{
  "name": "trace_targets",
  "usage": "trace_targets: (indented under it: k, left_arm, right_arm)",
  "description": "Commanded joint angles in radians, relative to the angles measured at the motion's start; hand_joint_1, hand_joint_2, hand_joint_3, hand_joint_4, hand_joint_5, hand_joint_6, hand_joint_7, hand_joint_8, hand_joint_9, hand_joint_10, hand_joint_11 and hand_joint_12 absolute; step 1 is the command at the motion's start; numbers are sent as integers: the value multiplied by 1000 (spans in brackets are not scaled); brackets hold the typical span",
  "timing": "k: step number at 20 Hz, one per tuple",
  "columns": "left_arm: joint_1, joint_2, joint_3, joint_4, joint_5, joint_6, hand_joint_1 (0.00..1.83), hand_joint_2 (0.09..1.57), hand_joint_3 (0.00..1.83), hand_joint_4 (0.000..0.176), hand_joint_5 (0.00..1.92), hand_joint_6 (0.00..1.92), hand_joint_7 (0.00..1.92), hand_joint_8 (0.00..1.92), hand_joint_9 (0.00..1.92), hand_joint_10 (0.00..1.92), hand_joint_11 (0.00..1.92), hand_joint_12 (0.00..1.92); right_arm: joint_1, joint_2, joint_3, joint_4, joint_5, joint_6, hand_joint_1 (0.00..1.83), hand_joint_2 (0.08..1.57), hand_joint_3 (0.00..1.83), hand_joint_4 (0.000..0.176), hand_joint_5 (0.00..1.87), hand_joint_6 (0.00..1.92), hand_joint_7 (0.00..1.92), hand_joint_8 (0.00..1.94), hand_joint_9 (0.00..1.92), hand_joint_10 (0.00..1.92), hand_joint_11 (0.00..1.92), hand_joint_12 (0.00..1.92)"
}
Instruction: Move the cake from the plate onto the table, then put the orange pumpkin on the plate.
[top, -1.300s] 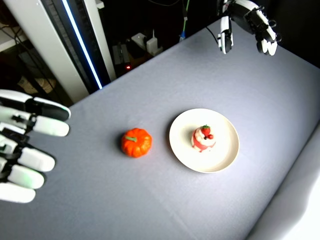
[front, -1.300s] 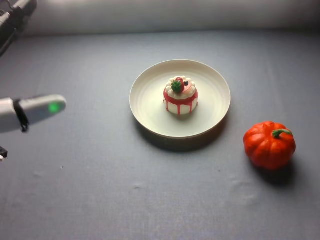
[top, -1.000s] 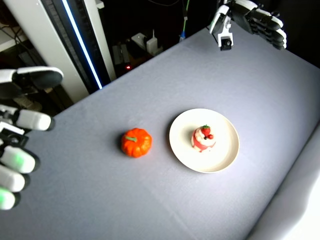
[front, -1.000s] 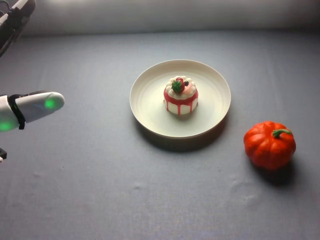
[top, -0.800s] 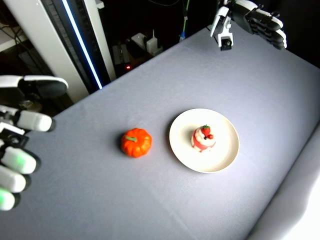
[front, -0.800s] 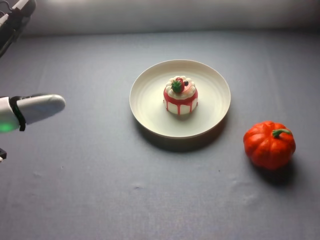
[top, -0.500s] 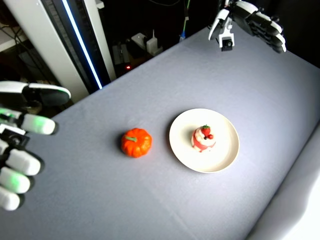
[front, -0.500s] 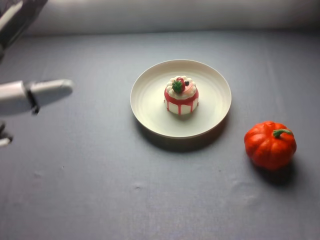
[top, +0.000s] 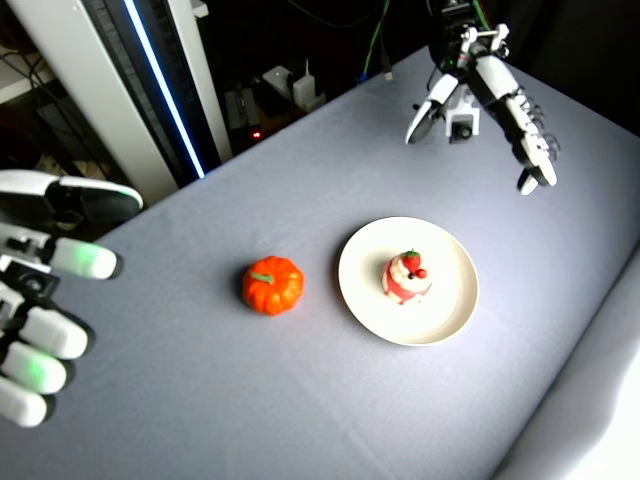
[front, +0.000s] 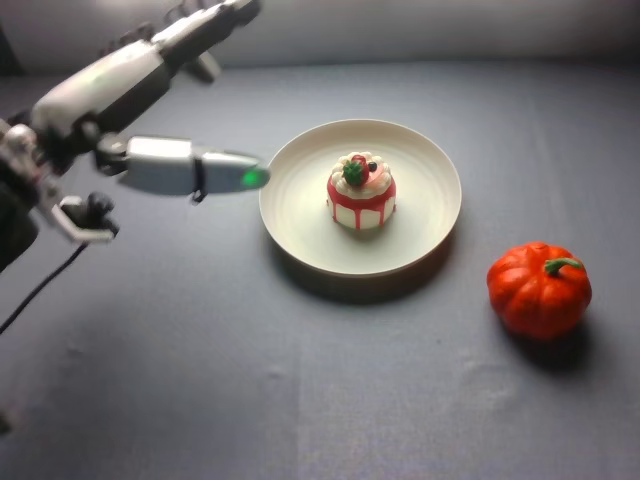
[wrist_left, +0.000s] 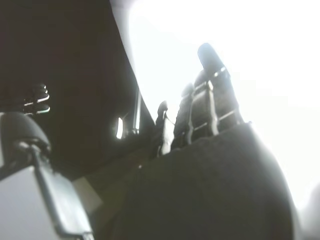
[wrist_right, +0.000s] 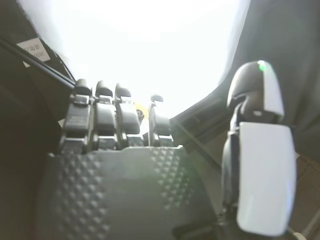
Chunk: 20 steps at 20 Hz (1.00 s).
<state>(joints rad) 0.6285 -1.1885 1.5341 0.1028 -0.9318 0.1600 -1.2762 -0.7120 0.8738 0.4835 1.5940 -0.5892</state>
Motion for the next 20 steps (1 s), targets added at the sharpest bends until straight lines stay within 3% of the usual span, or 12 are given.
trace_targets:
  k: [1, 2, 3, 4, 5, 6, 8, 9, 11, 13, 14, 20]
  left_arm:
    - [-34, -2, 15, 38, -41, -3, 909, 995, 10, 141, 0, 0, 10, 0, 101, 26, 0, 399]
    - [-76, -6, 29, 102, -1, -3, 835, 960, 0, 135, 0, 0, 38, 2, 72, 12, 0, 544]
    - [-119, -8, 43, 177, 39, -3, 820, 1030, 14, 101, 12, 2, 70, 7, 174, 65, 0, 979]
    - [-177, -7, 51, 287, 91, -3, 788, 1120, 22, 105, 89, 16, 174, 20, 217, 88, 0, 1036]
    - [-219, -8, 58, 367, 120, -3, 648, 1215, 22, 106, 31, 2, 192, 8, 220, 80, 0, 903]
    - [-297, -27, 85, 538, 162, -3, 660, 1159, 0, 47, 228, 41, 241, 7, 210, 51, 0, 709]
    - [-352, -49, 114, 687, 193, -3, 787, 1126, 0, 44, 241, 27, 244, 3, 213, 42, 0, 669]
    - [-377, -59, 124, 763, 211, -3, 818, 1117, 0, 43, 244, 23, 244, 2, 213, 39, 0, 659]
    - [-415, -65, 126, 914, 237, -3, 820, 1117, 0, 43, 245, 22, 244, 2, 213, 38, 0, 657]
    - [-420, -75, 134, 974, 237, -3, 820, 1116, 0, 43, 245, 21, 245, 1, 214, 38, 0, 657]
    - [-420, -83, 141, 998, 236, -3, 820, 1116, 0, 43, 245, 21, 245, 1, 214, 37, 0, 656]
    - [-414, -128, 180, 1111, 227, -3, 820, 1115, 0, 43, 246, 19, 245, 1, 214, 36, 0, 654]
  right_arm:
    - [2, 3, 8, 11, 111, 14, 595, 1024, 9, 176, 11, 3, 0, 0, 0, 0, 0, 0]
    - [2, 3, 10, 9, 103, 14, 599, 1017, 4, 176, 6, 1, 0, 0, 0, 0, 0, 0]
    - [2, 3, 13, 6, 96, 14, 603, 1020, 5, 164, 0, 0, 0, 0, 0, 0, 0, 0]
    - [3, 3, 15, 2, 88, 14, 605, 1037, 11, 154, 0, 0, 0, 0, 0, 0, 0, 0]
    - [3, 3, 15, 1, 83, 14, 632, 1044, 12, 141, 0, 0, 0, 0, 0, 0, 0, 0]
    - [3, 2, 16, -3, 72, 14, 622, 1081, 21, 139, 0, 0, 0, 0, 0, 0, 0, 0]
    - [4, 1, 18, -7, 64, 14, 621, 1074, 15, 146, 0, 0, 0, 0, 0, 0, 0, 0]
    - [4, 0, 19, -11, 57, 14, 679, 1044, 0, 166, 5, 2, 0, 0, 0, 0, 0, 0]
    - [12, -1, 24, -27, 34, 15, 706, 1065, 8, 153, 0, 0, 0, 0, 0, 0, 0, 0]
    - [20, -3, 27, -40, 18, 15, 740, 1076, 11, 151, 0, 0, 0, 0, 0, 0, 0, 0]
    - [27, -6, 30, -49, 5, 15, 746, 1057, 1, 164, 5, 2, 0, 0, 0, 0, 0, 0]
    - [65, -17, 45, -112, -77, 18, 749, 1048, 0, 161, 3, 1, 0, 0, 0, 0, 0, 0]
